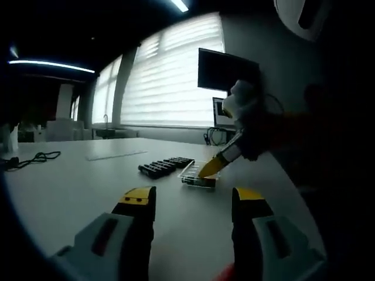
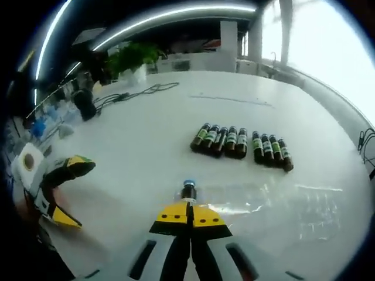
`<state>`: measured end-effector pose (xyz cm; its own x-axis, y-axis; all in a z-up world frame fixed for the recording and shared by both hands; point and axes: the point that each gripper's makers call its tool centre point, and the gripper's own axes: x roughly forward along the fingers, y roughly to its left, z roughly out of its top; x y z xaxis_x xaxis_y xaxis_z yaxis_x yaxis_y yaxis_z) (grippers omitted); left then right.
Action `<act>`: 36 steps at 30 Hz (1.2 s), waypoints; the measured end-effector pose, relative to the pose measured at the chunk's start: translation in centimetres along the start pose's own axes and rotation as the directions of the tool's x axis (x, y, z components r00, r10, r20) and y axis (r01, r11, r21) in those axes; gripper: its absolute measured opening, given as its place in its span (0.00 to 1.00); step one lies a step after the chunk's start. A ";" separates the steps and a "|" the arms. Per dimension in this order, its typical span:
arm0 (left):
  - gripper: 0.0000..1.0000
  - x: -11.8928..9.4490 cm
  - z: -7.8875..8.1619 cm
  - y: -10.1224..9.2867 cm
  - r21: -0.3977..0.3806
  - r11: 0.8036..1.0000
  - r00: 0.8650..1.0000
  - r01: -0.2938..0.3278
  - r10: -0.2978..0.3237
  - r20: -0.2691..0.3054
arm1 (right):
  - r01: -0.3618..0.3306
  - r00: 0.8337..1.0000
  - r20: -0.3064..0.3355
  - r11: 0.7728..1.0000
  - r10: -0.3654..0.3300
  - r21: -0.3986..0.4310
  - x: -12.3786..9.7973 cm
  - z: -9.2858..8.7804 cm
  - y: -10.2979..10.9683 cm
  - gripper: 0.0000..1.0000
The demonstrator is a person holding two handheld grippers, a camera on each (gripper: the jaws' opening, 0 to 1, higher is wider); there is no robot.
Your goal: Grip medicine bottles put into box
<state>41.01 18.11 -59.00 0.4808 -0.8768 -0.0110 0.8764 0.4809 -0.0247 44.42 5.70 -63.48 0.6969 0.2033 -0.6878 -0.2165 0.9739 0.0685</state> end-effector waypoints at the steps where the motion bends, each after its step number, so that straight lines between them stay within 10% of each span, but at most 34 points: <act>1: 0.45 0.0 0.0 0.0 0.001 1.000 1.000 0.000 0.000 0.000 | 0.005 1.000 -0.001 0.999 -0.005 0.035 0.1 -0.1 -0.1 0.00; 17: 0.47 -0.1 0.1 0.1 0.008 1.000 1.000 -0.010 0.010 0.007 | -0.020 0.997 0.079 1.000 0.018 0.024 -0.2 1.7 -0.1 0.06; 36: 0.49 0.0 0.4 0.6 0.025 0.999 0.999 -0.045 0.044 0.012 | 0.011 0.989 0.146 1.000 -0.014 0.022 -1.4 4.9 -6.5 0.12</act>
<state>41.55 18.46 -58.67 0.5194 -0.8546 -0.0003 0.8546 0.5194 0.0009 48.24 -0.40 -59.45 0.7922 0.2018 -0.5760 -0.1936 0.9781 0.0764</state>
